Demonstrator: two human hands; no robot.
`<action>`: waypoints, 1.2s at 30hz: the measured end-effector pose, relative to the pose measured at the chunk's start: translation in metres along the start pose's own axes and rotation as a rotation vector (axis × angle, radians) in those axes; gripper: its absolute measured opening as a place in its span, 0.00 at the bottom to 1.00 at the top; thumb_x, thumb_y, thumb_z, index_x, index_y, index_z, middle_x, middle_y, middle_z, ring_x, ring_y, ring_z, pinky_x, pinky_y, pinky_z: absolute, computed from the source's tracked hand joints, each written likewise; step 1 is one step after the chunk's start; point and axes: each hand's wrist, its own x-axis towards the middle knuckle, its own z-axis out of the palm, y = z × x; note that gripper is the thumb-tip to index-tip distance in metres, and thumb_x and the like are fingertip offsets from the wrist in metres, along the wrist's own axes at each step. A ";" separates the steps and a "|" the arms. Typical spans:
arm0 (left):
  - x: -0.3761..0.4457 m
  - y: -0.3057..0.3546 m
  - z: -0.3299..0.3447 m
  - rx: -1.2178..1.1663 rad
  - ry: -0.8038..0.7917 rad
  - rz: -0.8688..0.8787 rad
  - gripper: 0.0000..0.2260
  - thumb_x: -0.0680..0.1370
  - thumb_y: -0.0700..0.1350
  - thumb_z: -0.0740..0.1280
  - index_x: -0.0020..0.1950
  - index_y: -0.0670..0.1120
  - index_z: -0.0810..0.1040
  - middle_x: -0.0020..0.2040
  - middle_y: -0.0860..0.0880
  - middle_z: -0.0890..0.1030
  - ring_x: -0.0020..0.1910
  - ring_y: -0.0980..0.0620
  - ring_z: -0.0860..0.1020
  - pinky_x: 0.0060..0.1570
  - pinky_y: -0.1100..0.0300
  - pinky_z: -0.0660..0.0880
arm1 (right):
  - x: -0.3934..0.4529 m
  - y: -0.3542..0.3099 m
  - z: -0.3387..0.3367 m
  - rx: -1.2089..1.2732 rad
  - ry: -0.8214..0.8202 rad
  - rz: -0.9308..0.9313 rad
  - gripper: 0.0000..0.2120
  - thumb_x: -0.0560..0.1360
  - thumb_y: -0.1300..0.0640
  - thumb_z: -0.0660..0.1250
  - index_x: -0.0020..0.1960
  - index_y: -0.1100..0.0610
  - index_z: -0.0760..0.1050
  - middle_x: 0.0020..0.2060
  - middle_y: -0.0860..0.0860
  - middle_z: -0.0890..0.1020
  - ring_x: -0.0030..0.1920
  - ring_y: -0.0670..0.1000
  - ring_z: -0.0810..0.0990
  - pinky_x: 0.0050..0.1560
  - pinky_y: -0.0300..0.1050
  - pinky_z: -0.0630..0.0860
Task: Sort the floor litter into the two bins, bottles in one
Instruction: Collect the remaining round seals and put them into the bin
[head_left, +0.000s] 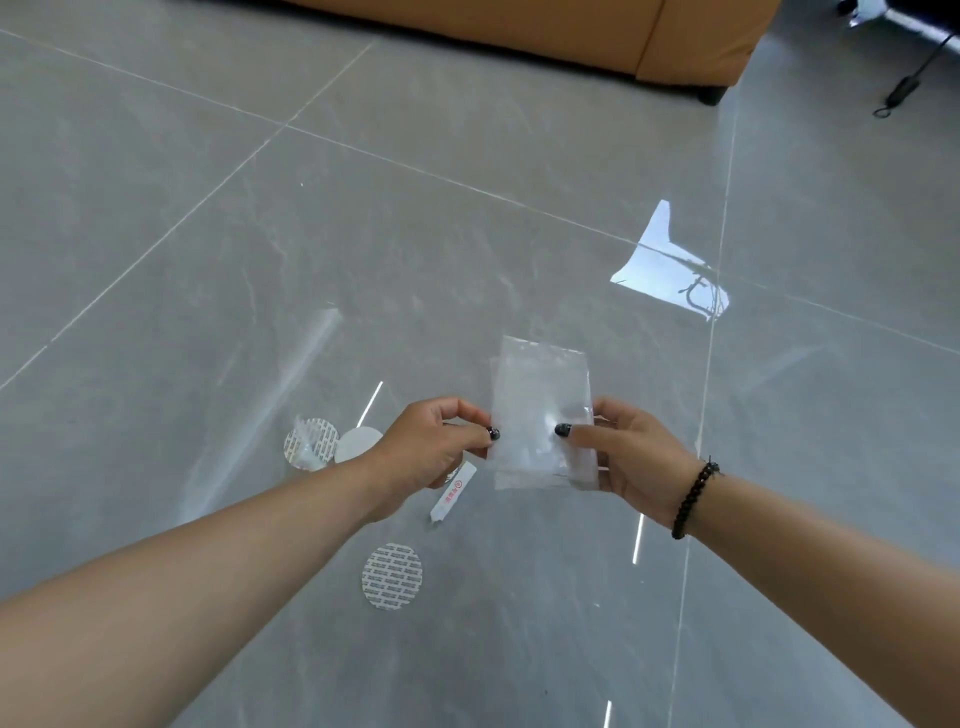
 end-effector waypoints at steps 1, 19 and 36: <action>-0.001 0.001 0.000 -0.008 -0.015 0.003 0.04 0.76 0.36 0.66 0.46 0.45 0.77 0.28 0.52 0.79 0.23 0.54 0.57 0.25 0.65 0.57 | -0.002 0.001 0.003 -0.081 0.058 -0.060 0.14 0.73 0.67 0.70 0.58 0.63 0.74 0.45 0.56 0.82 0.41 0.54 0.82 0.43 0.52 0.80; 0.008 -0.006 -0.002 0.065 0.225 0.054 0.02 0.77 0.42 0.68 0.46 0.50 0.78 0.44 0.48 0.82 0.40 0.50 0.80 0.38 0.59 0.76 | 0.007 0.012 0.034 -0.684 0.115 -0.377 0.19 0.68 0.53 0.76 0.56 0.49 0.74 0.50 0.43 0.76 0.40 0.45 0.79 0.37 0.30 0.73; -0.002 -0.044 -0.112 -0.043 0.489 -0.028 0.14 0.76 0.36 0.61 0.56 0.48 0.80 0.44 0.49 0.78 0.27 0.55 0.73 0.22 0.67 0.64 | 0.107 0.029 0.007 -0.997 0.321 -0.105 0.26 0.66 0.57 0.77 0.61 0.57 0.72 0.62 0.56 0.67 0.58 0.58 0.74 0.58 0.46 0.72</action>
